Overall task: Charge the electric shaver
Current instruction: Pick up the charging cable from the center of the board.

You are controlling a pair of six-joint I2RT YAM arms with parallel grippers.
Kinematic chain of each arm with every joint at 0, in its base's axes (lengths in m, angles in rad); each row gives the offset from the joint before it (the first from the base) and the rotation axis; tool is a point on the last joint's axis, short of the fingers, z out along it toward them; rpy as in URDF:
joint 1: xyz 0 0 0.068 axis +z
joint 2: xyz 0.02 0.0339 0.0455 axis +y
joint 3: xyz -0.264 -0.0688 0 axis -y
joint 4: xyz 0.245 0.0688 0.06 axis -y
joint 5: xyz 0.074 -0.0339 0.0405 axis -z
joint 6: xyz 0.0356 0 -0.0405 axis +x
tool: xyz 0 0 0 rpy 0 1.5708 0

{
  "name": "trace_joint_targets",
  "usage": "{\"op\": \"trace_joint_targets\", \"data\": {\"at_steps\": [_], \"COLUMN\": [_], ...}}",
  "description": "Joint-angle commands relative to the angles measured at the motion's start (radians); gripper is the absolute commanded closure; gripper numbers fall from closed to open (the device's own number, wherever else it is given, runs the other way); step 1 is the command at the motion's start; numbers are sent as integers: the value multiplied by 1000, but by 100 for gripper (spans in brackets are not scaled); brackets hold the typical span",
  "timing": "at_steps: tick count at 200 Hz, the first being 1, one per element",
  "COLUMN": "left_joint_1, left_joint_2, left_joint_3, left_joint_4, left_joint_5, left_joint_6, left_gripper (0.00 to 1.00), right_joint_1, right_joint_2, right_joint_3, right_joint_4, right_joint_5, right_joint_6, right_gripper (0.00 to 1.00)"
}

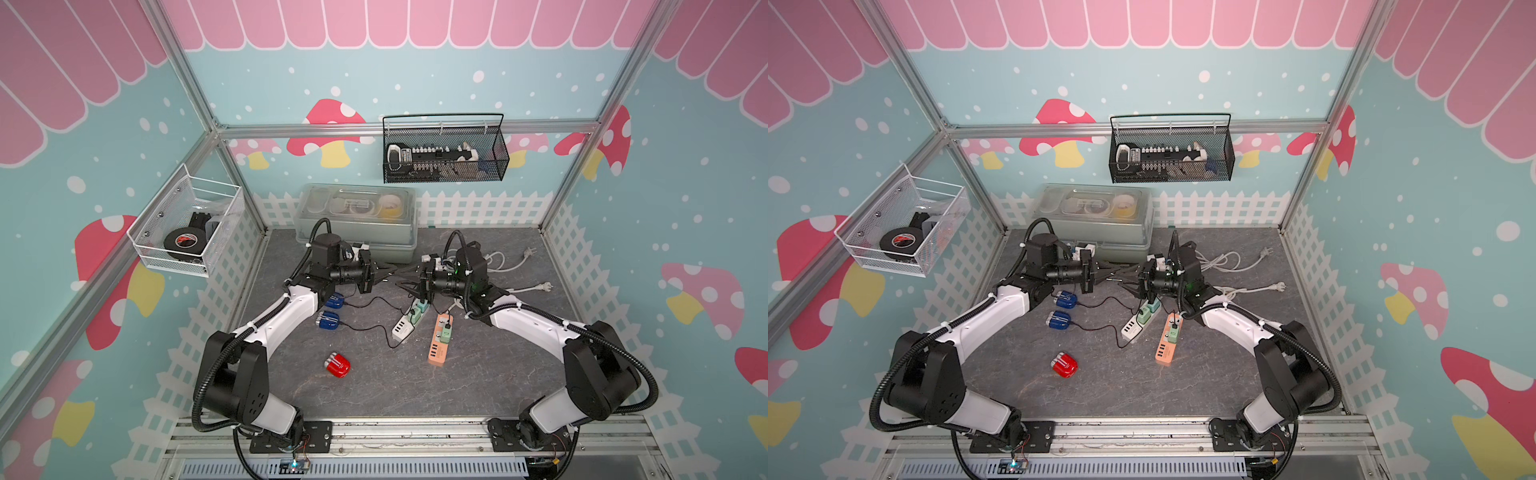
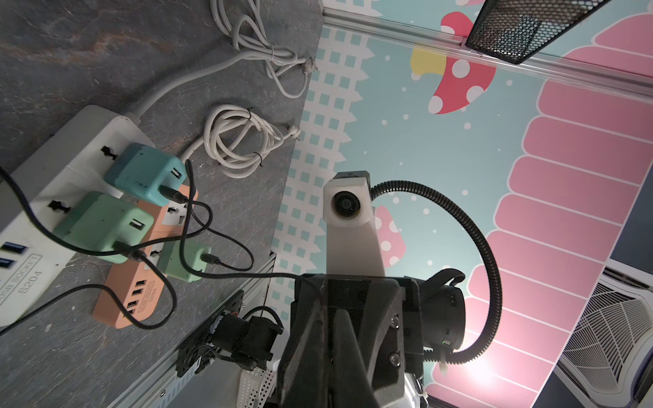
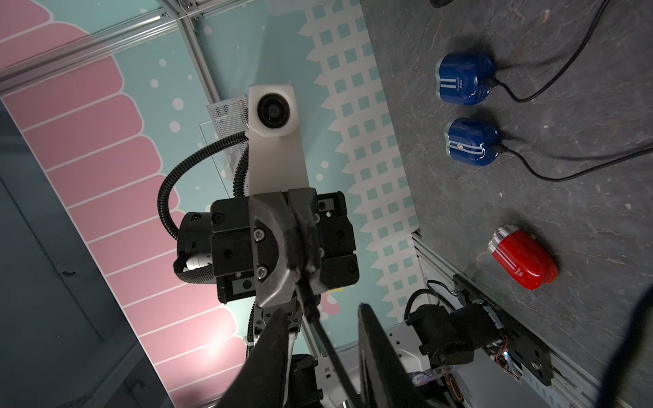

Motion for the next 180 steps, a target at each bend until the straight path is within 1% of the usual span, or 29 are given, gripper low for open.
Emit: {"op": "trace_joint_targets", "data": {"at_steps": [1,28,67,89,113,133,154,180], "left_joint_1": [-8,-11,-17,-18,-18,-19,-18,-19], "left_joint_2": [-3,-6,-4,-3,-4,-6,-8,-10], "left_joint_3": [2,-1,-1,1,2,2,0,-1], "left_joint_4": [21,19,21,22,25,24,23,21], "left_joint_5": [-5,-8,-13,-15,-18,-17,-17,-18], "left_joint_6": [9,9,8,5,3,2,4,6], "left_gripper": [100,100,100,100,100,100,100,100], "right_joint_1": [8,7,19,27,28,27,26,19], "right_joint_2": [10,12,23,21,14,9,-3,-10], "right_joint_3": [0,-15,-3,-17,-35,-44,-62,-83], "right_joint_4": [72,112,116,116,120,123,129,153], "right_joint_5": [20,35,36,44,56,64,79,100], "right_joint_6": [34,59,65,71,72,77,83,91], "right_gripper": [71,74,77,82,85,85,77,78]}}
